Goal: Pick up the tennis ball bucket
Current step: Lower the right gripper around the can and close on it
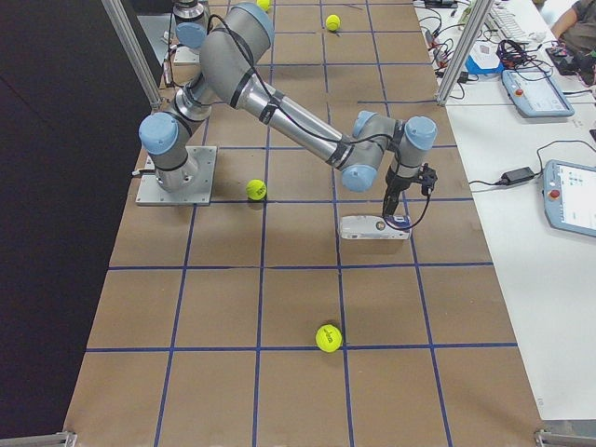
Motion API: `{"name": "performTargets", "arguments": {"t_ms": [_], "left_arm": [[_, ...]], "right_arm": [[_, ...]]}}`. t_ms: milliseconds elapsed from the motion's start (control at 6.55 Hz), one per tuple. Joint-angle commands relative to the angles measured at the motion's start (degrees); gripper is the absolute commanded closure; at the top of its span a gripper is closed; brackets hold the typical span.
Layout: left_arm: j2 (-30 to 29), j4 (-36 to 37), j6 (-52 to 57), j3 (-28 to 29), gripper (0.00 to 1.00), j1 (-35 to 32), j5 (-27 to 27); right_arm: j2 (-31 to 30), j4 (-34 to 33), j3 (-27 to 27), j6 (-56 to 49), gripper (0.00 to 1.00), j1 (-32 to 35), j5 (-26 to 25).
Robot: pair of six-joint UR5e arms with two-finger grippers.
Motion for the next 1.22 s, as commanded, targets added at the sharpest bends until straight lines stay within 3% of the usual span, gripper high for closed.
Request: {"name": "performTargets", "arguments": {"t_ms": [0,611,1069], "left_arm": [[0.0,0.0,0.0,0.0,0.0,0.0,0.0],[0.0,-0.1,0.0,-0.1,0.0,0.0,0.0],[0.0,0.0,0.0,-0.1,0.0,0.0,0.0]], "right_arm": [[0.6,-1.0,-0.3,-2.5,0.0,0.0,-4.1],[1.0,-1.2,0.2,-2.9,0.0,-0.8,-5.7],[2.7,-5.0,1.2,-5.9,0.02,-1.6,-5.3]]}}
